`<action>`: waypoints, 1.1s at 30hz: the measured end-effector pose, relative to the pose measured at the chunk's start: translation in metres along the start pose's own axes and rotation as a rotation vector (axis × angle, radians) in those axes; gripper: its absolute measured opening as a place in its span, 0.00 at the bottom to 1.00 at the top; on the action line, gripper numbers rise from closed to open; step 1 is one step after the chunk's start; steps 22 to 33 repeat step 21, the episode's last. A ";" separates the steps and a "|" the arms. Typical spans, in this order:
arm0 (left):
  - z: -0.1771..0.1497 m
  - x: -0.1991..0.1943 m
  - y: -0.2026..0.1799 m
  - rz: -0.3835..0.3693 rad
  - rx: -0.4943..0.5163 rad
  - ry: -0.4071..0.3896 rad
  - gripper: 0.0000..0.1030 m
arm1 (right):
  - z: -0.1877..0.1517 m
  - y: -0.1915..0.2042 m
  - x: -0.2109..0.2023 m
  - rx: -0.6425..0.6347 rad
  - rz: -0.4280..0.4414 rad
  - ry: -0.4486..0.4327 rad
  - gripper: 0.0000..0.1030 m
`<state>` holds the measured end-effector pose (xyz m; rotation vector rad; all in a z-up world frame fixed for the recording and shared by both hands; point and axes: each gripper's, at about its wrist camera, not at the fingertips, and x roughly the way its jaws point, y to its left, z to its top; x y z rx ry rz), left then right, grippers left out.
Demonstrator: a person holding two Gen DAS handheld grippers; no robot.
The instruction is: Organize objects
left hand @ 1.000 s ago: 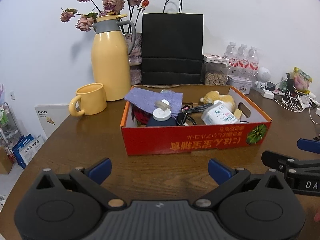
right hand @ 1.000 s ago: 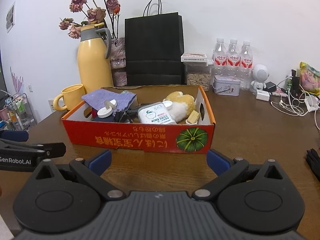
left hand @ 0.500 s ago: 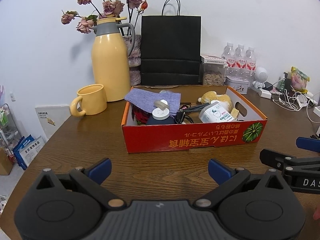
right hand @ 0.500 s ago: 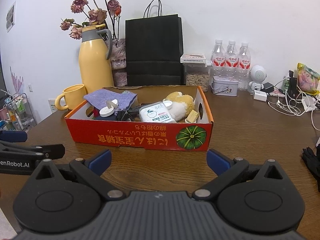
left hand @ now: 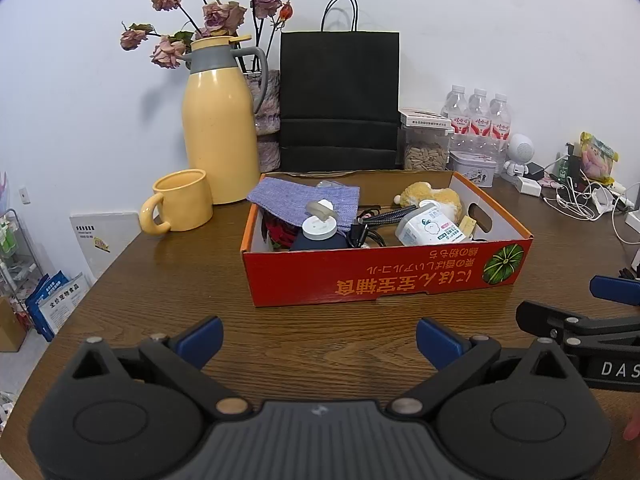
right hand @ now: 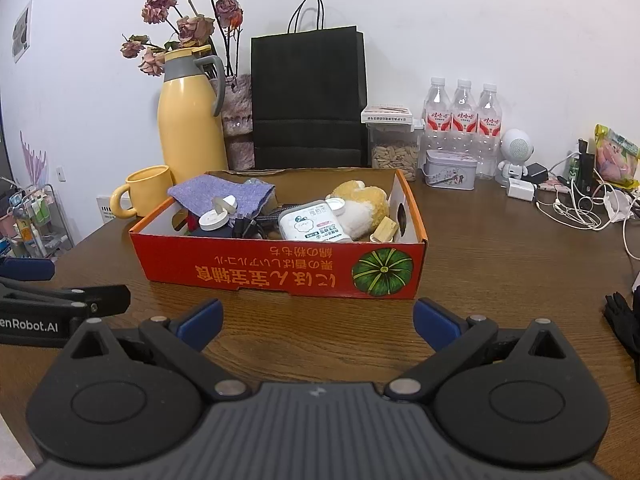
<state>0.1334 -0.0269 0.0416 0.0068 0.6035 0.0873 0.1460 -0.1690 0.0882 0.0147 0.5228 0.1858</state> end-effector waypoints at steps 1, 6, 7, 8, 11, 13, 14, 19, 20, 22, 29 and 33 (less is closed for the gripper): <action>0.000 0.000 0.000 0.001 0.000 0.000 1.00 | 0.000 0.000 0.000 0.000 0.000 0.000 1.00; 0.000 0.000 -0.001 0.000 0.001 -0.001 1.00 | 0.000 0.000 0.001 0.000 0.001 0.000 1.00; 0.000 0.000 0.000 -0.001 0.000 0.000 1.00 | 0.000 0.000 0.001 0.000 0.000 0.000 1.00; 0.000 0.000 0.000 0.000 0.000 0.000 1.00 | 0.000 0.000 0.001 -0.001 0.000 0.000 1.00; 0.000 -0.001 -0.001 -0.002 0.000 -0.001 1.00 | 0.000 0.000 0.001 0.000 0.001 0.000 1.00; 0.000 0.000 -0.001 0.001 0.001 0.000 1.00 | 0.000 0.000 0.001 0.000 0.001 0.000 1.00; 0.000 0.000 -0.001 0.002 0.000 0.001 1.00 | 0.000 0.000 0.000 0.000 0.001 0.000 1.00; 0.000 -0.002 -0.001 0.011 -0.001 0.000 1.00 | 0.001 0.000 0.001 0.000 0.000 0.001 1.00; 0.000 -0.002 -0.002 0.012 -0.001 0.000 1.00 | 0.001 0.000 0.001 0.000 0.001 0.001 1.00; 0.000 -0.003 -0.002 0.007 0.000 0.000 1.00 | 0.000 0.000 0.001 -0.001 0.001 0.002 1.00; 0.000 -0.003 -0.002 0.007 0.000 0.000 1.00 | 0.000 0.000 0.001 -0.001 0.001 0.002 1.00; 0.000 -0.003 -0.002 0.007 0.000 0.000 1.00 | 0.000 0.000 0.001 -0.001 0.001 0.002 1.00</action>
